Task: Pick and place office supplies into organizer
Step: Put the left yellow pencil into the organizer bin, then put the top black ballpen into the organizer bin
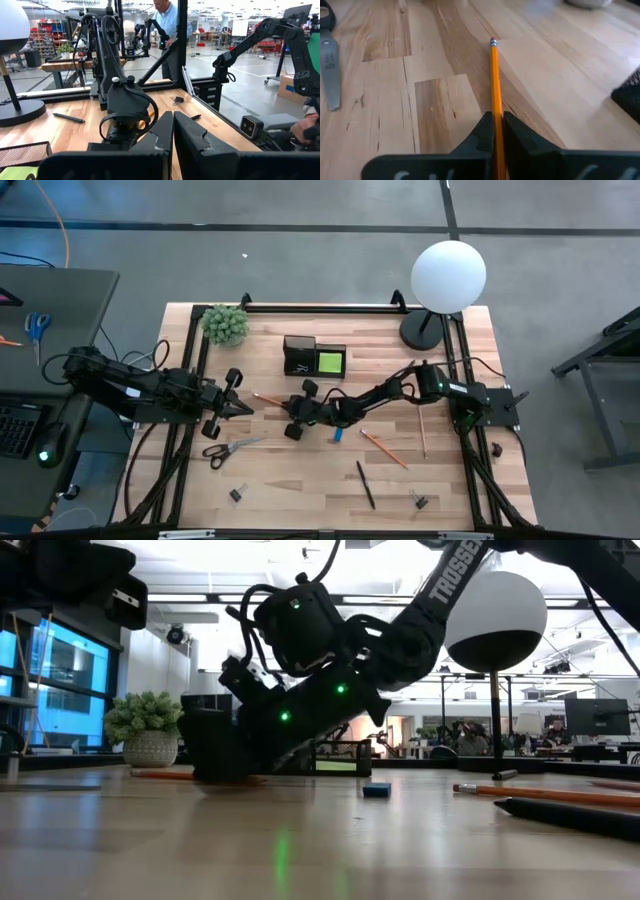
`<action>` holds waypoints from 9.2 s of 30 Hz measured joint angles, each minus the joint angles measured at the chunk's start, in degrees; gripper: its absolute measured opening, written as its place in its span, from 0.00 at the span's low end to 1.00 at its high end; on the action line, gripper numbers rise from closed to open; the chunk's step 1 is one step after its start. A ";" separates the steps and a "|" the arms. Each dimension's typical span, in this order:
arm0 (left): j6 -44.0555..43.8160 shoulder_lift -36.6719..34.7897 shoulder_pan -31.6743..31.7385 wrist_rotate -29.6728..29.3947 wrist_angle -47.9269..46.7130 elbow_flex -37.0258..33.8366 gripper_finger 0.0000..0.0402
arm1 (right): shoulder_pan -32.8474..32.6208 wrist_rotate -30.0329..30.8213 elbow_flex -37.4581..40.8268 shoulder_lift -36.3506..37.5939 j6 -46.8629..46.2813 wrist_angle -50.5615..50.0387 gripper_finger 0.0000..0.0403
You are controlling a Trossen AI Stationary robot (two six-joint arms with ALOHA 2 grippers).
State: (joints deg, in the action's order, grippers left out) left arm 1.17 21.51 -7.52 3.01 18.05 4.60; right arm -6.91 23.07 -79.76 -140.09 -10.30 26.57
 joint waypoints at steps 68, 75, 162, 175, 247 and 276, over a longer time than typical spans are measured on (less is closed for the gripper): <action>-3.53 -0.01 -0.01 -2.28 -3.76 -0.02 0.01 | 21.54 -24.69 27.00 32.92 7.02 47.50 0.01; -2.24 -0.01 -0.01 -3.90 -2.64 -0.02 0.01 | 24.24 -26.91 31.68 32.94 2.35 52.51 0.01; 2.08 35.50 0.02 -53.32 19.08 21.44 0.07 | 21.23 -51.87 16.89 19.65 8.06 50.02 0.02; 4.67 35.46 2.33 -53.64 18.01 21.44 0.02 | 21.52 -53.16 16.83 19.65 8.81 46.93 0.00; 1.65 38.94 13.10 -10.78 6.77 20.77 0.28 | 8.23 -6.58 16.90 46.85 4.09 -73.80 0.07; 3.39 39.13 10.09 -3.45 7.15 15.80 0.26 | 8.91 -3.21 26.17 46.01 14.15 -86.84 0.27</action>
State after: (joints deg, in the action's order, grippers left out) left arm 4.56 60.64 2.57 -0.45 25.20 20.40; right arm 2.00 19.86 -53.59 -94.08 3.86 -60.28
